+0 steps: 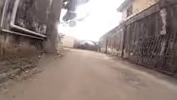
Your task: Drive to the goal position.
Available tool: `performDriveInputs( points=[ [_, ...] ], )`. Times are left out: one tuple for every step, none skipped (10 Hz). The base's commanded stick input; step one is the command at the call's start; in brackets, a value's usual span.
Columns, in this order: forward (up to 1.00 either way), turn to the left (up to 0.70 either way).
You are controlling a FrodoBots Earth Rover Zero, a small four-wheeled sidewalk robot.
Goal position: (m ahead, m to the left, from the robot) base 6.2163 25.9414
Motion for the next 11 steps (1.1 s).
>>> performDriveInputs(
  points=[
    [0.50, 0.00],
    [0.50, 0.00],
    [0.50, 0.00],
    [0.50, 0.00],
    [0.50, 0.00],
    [0.50, 0.00],
    [0.50, 0.00],
    [0.50, 0.00],
    [0.50, 0.00],
    [0.50, 0.00],
    [0.50, 0.00]
  ],
)
